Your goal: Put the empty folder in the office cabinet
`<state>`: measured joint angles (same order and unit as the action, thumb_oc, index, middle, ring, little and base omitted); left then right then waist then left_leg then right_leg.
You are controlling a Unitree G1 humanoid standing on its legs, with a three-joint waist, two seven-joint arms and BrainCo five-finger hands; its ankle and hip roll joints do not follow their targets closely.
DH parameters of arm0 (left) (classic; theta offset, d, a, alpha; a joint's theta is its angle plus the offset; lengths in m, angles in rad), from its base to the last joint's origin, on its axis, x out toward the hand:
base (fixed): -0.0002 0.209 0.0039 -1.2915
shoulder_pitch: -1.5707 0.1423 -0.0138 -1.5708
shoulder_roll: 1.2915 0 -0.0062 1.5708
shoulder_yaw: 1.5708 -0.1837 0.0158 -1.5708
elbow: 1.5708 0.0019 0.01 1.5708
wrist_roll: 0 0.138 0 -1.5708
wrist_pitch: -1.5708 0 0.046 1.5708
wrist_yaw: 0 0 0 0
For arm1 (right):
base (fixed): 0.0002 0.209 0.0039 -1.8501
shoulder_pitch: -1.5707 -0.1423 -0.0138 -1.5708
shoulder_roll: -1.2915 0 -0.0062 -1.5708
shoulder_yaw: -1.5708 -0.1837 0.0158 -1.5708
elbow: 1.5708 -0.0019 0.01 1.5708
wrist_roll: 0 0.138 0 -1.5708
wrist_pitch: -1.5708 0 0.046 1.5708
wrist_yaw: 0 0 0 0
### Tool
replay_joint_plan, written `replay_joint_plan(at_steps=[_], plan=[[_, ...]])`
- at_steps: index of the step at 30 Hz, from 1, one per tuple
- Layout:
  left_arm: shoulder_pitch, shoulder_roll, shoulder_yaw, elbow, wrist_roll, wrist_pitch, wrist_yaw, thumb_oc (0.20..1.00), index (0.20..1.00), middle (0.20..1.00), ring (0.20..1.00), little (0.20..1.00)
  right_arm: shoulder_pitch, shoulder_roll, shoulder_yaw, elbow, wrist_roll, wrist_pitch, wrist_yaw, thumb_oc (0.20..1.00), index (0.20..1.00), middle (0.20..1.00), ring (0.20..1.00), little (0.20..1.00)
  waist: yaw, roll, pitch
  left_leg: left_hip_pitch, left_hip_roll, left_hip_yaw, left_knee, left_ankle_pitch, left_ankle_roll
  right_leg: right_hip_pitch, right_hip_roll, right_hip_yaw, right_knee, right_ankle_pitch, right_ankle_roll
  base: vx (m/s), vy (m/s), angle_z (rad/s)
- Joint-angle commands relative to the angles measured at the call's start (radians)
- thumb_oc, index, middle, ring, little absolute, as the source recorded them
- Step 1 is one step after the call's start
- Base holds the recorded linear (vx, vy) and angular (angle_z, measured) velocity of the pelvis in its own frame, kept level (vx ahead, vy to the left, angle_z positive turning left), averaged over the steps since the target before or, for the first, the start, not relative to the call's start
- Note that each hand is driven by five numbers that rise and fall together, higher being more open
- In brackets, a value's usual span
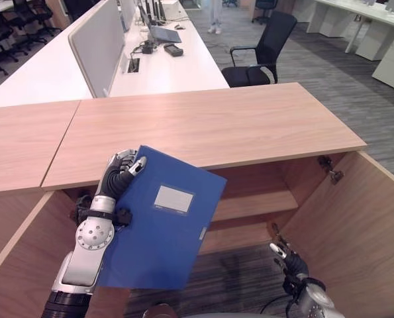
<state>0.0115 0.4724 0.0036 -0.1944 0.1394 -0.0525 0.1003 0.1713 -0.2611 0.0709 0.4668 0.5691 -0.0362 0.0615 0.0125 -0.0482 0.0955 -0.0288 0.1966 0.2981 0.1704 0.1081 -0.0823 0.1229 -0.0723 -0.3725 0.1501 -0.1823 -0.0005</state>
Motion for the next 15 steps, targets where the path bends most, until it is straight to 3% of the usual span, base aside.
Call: replay_joint_plan(at_steps=[1, 7, 11, 15], plan=[[-0.015, 0.008, 0.064, -0.012, 0.026, -0.071, 0.05, 0.2, 0.2, 0.2, 0.2, 0.2, -0.017, -0.042, 0.013, -0.112, 0.034, -0.044, 0.058, 1.0, 1.0, 1.0, 1.0, 1.0, -0.011, -0.024, -0.011, -0.088, -0.012, 0.002, 0.144, -0.12, -0.001, 0.038, 0.008, -0.014, -0.141, 0.114, 0.034, 0.0, 0.0, 0.0], [-0.028, 0.0, 0.031, -0.025, 0.025, -0.069, 0.07, 0.2, 0.2, 0.2, 0.2, 0.2, -0.016, -0.031, 0.103, -0.223, 0.054, -0.03, 0.089, 1.0, 1.0, 1.0, 1.0, 1.0, -0.006, -0.027, -0.008, -0.093, -0.01, 0.002, 0.148, -0.117, -0.002, 0.035, 0.007, -0.014, -0.14, 0.114, 0.032, 0.0, -0.002, -0.01], [-0.11, -0.005, -0.059, -0.03, 0.029, -0.068, 0.095, 0.2, 0.2, 0.2, 0.2, 0.2, -0.075, 0.004, 0.281, -0.227, 0.117, 0.005, 0.125, 1.0, 1.0, 1.0, 1.0, 1.0, 0.009, -0.03, -0.003, -0.104, -0.012, -0.009, 0.154, -0.113, -0.002, 0.032, 0.006, -0.018, -0.136, 0.113, 0.029, -0.03, -0.015, 0.02], [-0.163, -0.014, -0.11, -0.03, 0.038, -0.075, 0.117, 0.2, 0.2, 0.2, 0.2, 0.2, -0.132, 0.021, 0.36, -0.231, 0.157, 0.007, 0.125, 1.0, 1.0, 1.0, 1.0, 1.0, 0.02, -0.034, 0.003, -0.11, -0.013, -0.016, 0.158, -0.109, -0.002, 0.03, 0.006, -0.022, -0.134, 0.112, 0.028, -0.02, -0.008, 0.03]])
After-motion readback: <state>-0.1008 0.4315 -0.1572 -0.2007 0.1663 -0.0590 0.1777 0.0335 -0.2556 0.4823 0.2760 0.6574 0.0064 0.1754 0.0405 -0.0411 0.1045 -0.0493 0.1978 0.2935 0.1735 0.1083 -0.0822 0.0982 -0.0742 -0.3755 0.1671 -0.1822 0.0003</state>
